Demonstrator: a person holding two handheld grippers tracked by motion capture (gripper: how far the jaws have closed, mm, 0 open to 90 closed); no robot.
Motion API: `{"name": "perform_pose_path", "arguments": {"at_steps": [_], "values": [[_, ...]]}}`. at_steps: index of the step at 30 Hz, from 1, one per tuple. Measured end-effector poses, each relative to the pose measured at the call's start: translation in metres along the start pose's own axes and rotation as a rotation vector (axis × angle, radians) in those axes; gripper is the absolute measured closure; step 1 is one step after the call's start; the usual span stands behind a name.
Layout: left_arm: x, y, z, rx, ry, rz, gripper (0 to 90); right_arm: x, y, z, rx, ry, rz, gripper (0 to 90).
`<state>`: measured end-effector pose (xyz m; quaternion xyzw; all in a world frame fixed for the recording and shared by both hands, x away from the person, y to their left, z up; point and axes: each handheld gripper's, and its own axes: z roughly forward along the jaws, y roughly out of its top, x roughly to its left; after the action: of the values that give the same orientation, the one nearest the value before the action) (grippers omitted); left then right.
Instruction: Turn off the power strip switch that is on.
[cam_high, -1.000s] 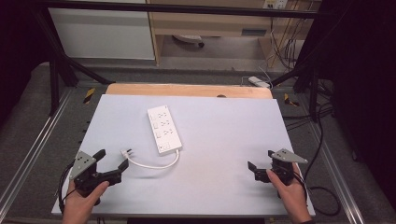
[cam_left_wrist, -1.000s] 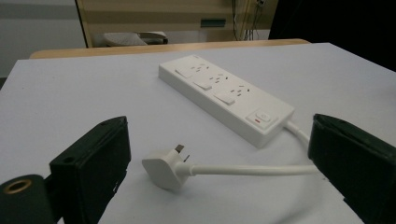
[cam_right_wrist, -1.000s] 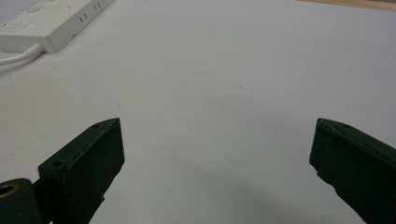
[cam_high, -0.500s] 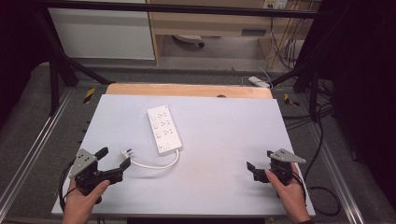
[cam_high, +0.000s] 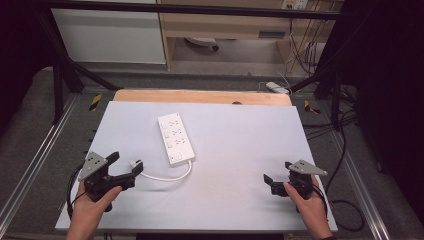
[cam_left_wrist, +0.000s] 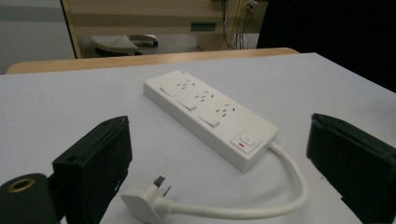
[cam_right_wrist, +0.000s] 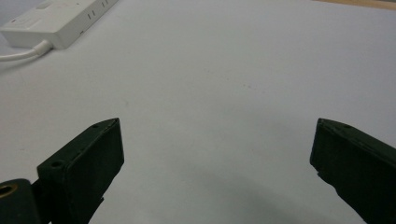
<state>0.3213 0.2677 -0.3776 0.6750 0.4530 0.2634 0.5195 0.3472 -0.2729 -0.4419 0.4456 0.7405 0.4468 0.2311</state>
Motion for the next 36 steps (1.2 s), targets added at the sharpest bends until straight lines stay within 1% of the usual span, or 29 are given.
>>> {"name": "perform_pose_path", "arguments": {"at_steps": [3,5,6,7,9,11,13,14,17,18,20,23,27,30,36], "values": [[0.001,0.005,0.002,-0.016,0.000,0.003,6.7,0.002,0.000,-0.001,0.001,0.008,-0.005,3.1],[0.002,0.008,0.004,-0.019,0.001,0.004,6.5,0.003,0.000,-0.001,0.000,0.013,-0.004,3.0],[0.002,0.010,0.005,-0.016,0.004,0.006,6.5,0.003,0.000,-0.001,0.000,0.013,-0.007,3.0],[0.003,0.014,0.008,-0.019,0.001,-0.003,6.5,0.003,0.000,-0.001,-0.001,0.013,-0.011,3.0],[0.004,0.016,0.009,-0.019,0.002,-0.010,6.5,0.003,0.000,-0.001,-0.001,0.013,-0.010,3.0],[0.004,0.020,0.013,-0.017,0.002,0.001,6.6,0.003,0.001,-0.001,-0.001,0.014,-0.008,3.1],[0.003,0.024,0.017,-0.009,-0.006,0.003,6.6,0.003,0.001,0.000,-0.001,0.014,-0.013,3.2],[0.003,0.024,0.017,-0.009,-0.006,0.003,6.6,0.003,0.001,0.000,0.001,0.018,-0.007,3.2],[0.002,0.030,0.020,-0.010,-0.014,0.012,6.6,0.003,0.001,0.001,0.007,0.019,-0.017,3.2],[0.000,0.033,0.022,-0.006,-0.027,0.007,6.6,0.003,0.001,0.001,0.008,0.018,-0.017,3.2],[-0.001,0.034,0.022,0.000,-0.034,0.009,6.6,0.003,0.001,0.001,0.009,0.018,-0.017,3.2],[-0.007,0.041,0.024,0.003,-0.044,0.030,6.5,0.003,0.000,0.001,0.012,0.024,-0.015,3.3],[-0.009,0.045,0.026,0.001,-0.039,0.030,7.6,0.004,0.001,0.002,0.012,0.028,-0.014,3.3],[-0.010,0.052,0.030,0.005,-0.030,0.044,10.7,0.004,0.001,0.002,0.011,0.030,-0.011,3.3],[-0.011,0.061,0.036,0.006,-0.030,0.047,12.0,0.004,0.001,0.002,0.009,0.031,-0.013,3.2]]}}
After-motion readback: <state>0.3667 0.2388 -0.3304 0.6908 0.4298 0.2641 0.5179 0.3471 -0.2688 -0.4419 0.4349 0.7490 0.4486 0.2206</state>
